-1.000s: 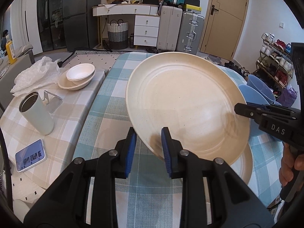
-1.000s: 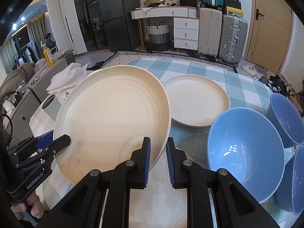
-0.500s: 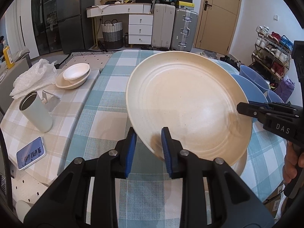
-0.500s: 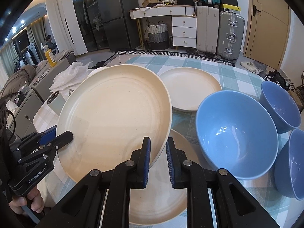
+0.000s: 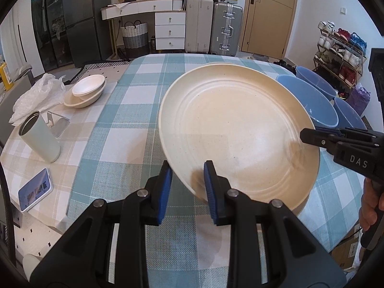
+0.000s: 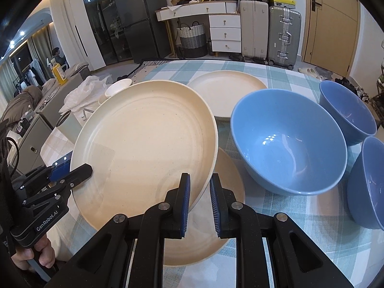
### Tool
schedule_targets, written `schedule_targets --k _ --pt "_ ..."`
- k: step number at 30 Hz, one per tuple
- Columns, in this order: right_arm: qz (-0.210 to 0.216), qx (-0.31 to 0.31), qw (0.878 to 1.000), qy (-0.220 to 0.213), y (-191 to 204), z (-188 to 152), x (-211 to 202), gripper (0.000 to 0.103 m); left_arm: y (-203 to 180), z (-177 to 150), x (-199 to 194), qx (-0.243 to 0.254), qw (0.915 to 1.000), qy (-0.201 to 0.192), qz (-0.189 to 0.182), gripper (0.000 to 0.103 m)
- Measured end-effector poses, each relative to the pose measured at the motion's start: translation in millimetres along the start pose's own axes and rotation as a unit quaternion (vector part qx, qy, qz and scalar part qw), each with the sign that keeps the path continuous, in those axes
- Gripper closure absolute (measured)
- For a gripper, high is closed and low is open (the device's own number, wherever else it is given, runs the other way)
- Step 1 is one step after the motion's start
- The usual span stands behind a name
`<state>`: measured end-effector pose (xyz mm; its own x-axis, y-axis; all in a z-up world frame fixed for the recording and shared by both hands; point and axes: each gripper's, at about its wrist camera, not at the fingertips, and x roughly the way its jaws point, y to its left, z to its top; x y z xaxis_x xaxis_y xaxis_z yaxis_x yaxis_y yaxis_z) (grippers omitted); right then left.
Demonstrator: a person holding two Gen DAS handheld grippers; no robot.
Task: Organize plates and bowls
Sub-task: 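Lift the cream plate with both grippers and carry it across the table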
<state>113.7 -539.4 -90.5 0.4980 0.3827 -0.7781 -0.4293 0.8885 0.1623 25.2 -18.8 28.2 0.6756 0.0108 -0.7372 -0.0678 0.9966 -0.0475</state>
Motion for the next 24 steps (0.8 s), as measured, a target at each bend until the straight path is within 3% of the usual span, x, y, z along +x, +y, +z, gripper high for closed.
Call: schedule_targets --k 24 --pt "-0.023 0.009 1.0 0.018 -12 -39 18 0.084 -5 -26 42 0.025 0.999 0.036 -0.002 0.079"
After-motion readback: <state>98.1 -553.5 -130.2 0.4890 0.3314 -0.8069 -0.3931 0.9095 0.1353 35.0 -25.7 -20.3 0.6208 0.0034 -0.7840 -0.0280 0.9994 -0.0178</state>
